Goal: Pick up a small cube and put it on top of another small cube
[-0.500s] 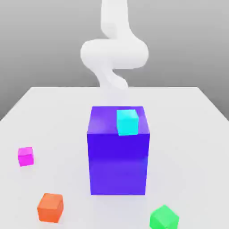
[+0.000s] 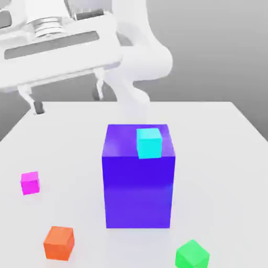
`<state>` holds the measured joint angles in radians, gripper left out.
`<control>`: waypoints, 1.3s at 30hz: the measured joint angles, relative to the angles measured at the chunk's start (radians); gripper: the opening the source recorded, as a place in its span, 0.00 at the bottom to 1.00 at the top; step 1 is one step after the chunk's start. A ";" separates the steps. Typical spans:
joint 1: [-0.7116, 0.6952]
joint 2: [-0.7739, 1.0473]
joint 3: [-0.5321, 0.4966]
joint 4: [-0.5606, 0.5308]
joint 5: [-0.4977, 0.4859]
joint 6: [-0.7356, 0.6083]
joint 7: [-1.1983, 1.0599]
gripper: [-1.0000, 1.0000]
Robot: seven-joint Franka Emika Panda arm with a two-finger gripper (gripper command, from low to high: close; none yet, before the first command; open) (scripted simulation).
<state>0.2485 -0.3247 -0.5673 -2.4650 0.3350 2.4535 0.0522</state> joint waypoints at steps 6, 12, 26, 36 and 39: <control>0.024 0.174 -0.135 -0.054 0.149 0.045 -0.279 0.50; -0.046 0.337 -0.190 -0.109 0.272 0.095 -0.539 0.50; -0.175 0.498 -0.357 -0.272 0.131 0.356 -0.826 0.50; -0.515 0.722 0.065 -0.180 0.587 0.456 -1.186 0.00; -0.515 0.722 0.065 -0.180 0.588 0.455 -1.186 0.00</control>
<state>-0.2665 0.3972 -0.5025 -2.6451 0.9227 2.9082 -1.1338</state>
